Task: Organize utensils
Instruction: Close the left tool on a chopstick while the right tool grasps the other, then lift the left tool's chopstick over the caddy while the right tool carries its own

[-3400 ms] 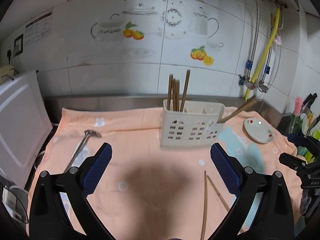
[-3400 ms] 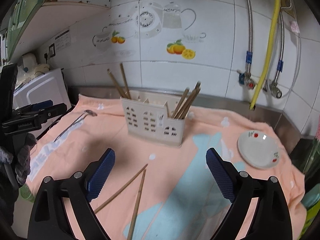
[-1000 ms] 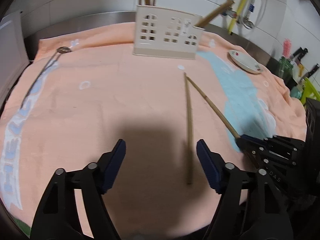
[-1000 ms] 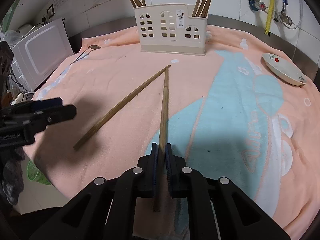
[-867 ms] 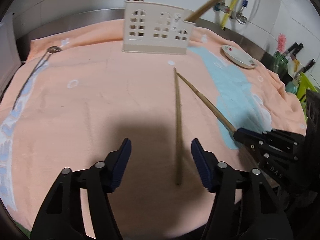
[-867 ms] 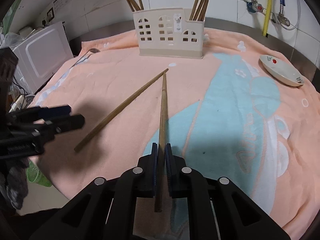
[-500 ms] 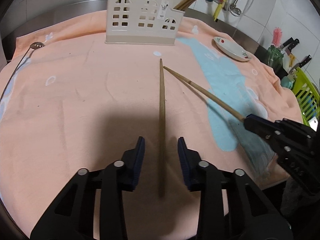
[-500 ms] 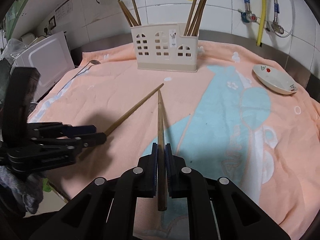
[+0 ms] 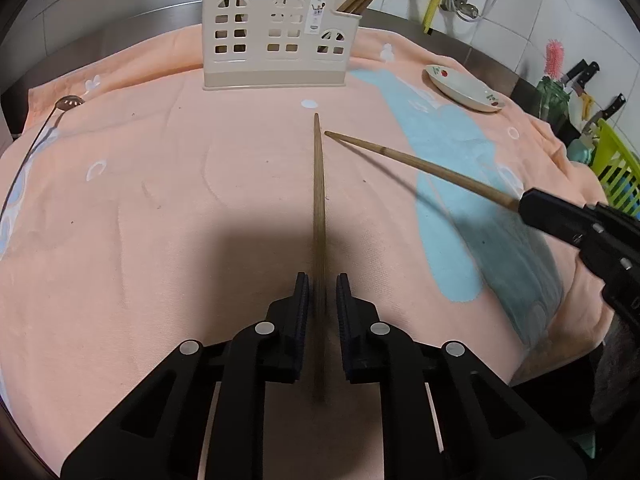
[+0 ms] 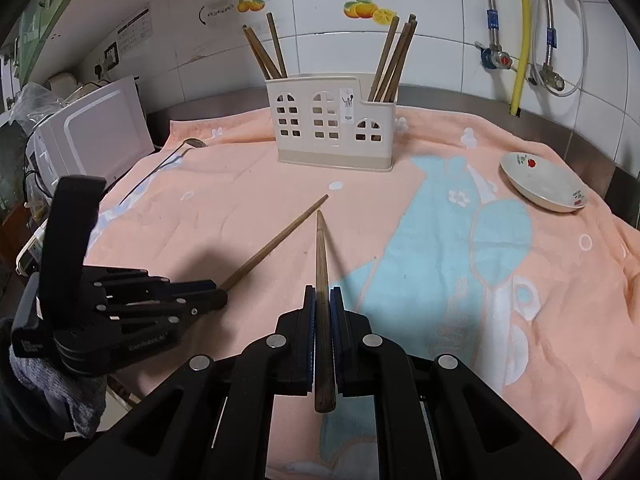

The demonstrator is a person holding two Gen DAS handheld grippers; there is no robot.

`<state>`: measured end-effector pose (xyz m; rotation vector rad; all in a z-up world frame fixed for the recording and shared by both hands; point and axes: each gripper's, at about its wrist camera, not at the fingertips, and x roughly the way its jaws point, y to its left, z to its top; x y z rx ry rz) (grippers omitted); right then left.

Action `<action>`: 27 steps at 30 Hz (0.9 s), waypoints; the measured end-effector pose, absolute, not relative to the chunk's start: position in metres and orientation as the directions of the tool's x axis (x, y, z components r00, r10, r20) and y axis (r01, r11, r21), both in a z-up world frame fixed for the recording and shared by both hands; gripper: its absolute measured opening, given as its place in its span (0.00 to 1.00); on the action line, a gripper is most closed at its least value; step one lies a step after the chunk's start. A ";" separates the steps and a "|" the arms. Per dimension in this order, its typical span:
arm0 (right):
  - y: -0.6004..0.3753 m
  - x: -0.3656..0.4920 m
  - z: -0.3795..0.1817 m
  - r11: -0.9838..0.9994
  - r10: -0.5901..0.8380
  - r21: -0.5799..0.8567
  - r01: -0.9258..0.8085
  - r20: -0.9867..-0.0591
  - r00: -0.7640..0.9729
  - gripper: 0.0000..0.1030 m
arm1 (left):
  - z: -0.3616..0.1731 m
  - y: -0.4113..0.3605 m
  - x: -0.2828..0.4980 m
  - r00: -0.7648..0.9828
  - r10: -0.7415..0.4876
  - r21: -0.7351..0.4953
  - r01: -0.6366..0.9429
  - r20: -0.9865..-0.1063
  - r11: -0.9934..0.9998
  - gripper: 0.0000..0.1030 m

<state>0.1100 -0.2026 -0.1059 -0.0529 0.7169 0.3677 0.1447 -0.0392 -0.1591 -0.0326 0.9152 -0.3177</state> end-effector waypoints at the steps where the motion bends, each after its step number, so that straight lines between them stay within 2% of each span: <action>1: -0.203 0.110 -0.104 0.935 0.312 0.077 -0.348 -0.648 0.695 0.07 | -0.159 -0.041 0.145 0.568 -0.276 -0.149 0.260 -0.775 0.954 0.13; 5: -0.202 0.110 -0.101 0.934 0.311 0.072 -0.349 -0.642 0.701 0.07 | -0.159 -0.042 0.145 0.564 -0.269 -0.143 0.258 -0.781 0.956 0.13; 9: -0.202 0.111 -0.096 0.934 0.317 0.077 -0.350 -0.634 0.706 0.07 | -0.158 -0.041 0.145 0.567 -0.258 -0.144 0.238 -0.782 0.960 0.06; 13: -0.203 0.112 -0.091 0.934 0.316 0.072 -0.351 -0.625 0.714 0.07 | -0.153 -0.035 0.143 0.570 -0.272 -0.166 0.232 -0.775 0.958 0.06; 27: -0.199 0.132 -0.054 0.923 0.344 0.065 -0.380 -0.582 0.737 0.07 | -0.082 -0.023 0.136 0.684 -0.310 -0.167 0.268 -0.661 0.949 0.05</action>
